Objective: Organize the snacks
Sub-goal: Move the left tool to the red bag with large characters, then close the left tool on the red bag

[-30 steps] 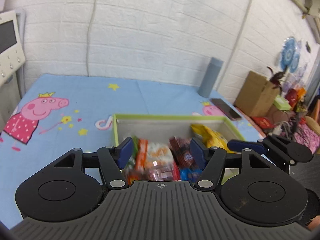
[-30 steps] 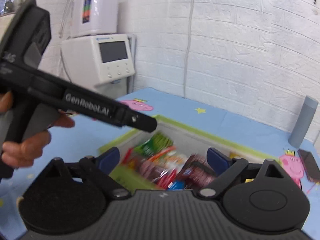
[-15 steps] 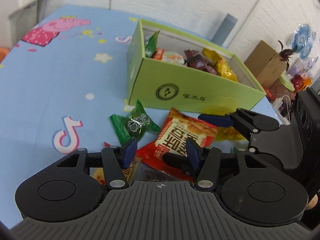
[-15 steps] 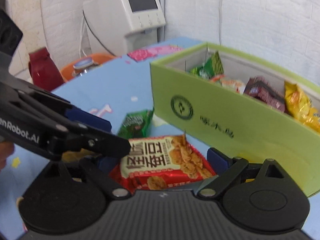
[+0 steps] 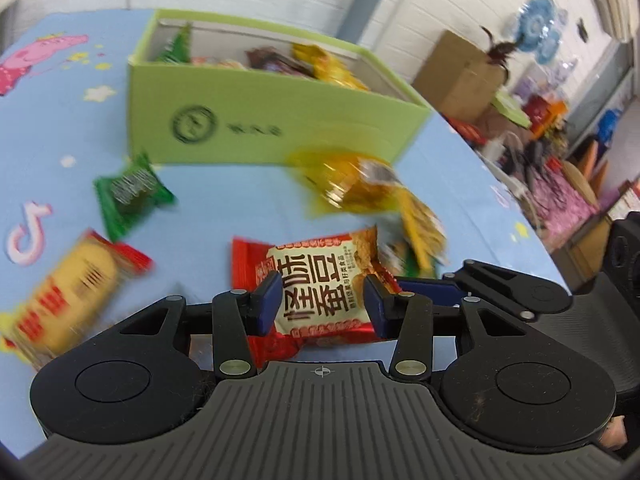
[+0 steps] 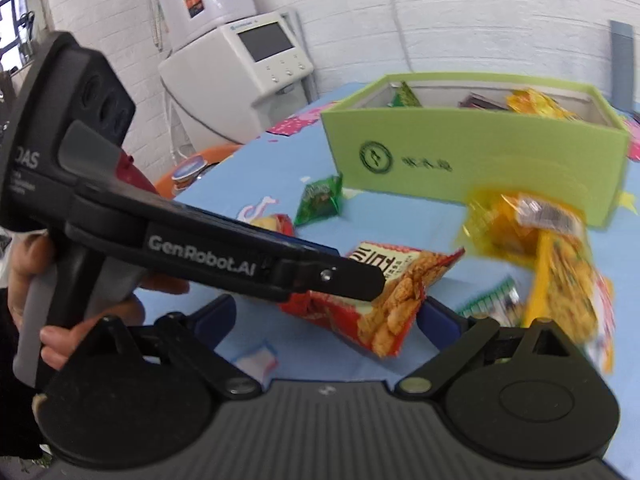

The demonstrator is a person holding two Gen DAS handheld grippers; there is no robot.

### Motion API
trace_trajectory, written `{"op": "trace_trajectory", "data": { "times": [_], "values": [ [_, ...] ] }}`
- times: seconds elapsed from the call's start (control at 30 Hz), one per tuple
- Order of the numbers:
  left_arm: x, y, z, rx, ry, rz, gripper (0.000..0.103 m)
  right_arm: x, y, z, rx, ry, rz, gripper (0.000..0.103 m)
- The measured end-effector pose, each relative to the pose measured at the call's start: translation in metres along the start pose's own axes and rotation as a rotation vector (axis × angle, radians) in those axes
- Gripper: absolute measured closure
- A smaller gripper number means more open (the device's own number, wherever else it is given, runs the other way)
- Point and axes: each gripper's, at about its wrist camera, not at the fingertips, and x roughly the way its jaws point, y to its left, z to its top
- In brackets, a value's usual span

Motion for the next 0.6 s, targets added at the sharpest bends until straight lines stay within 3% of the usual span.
{"op": "trace_trajectory", "data": {
  "times": [0.07,0.23,0.3,0.37,0.5,0.6],
  "values": [
    [-0.003,-0.013,-0.015,-0.006,0.000,-0.040,0.075,-0.014,-0.002,-0.016,0.033,-0.010,-0.019,0.003],
    [-0.013,-0.043,-0.042,0.015,-0.017,-0.055,0.075,-0.049,-0.007,-0.045,0.100,-0.044,-0.033,0.003],
    [-0.024,-0.047,-0.040,0.021,-0.068,-0.019,0.075,-0.058,-0.011,-0.050,0.100,-0.057,-0.081,0.003],
    [-0.032,-0.048,-0.034,0.057,-0.114,0.036,0.063,-0.067,-0.015,-0.054,0.113,-0.076,-0.105,0.003],
    [-0.012,-0.036,-0.022,0.102,-0.068,0.112,0.063,-0.070,-0.015,-0.060,0.120,-0.101,-0.140,0.003],
    [0.008,-0.026,-0.021,0.080,-0.014,0.091,0.063,-0.059,-0.011,-0.059,0.116,-0.095,-0.116,0.003]
  ]
}}
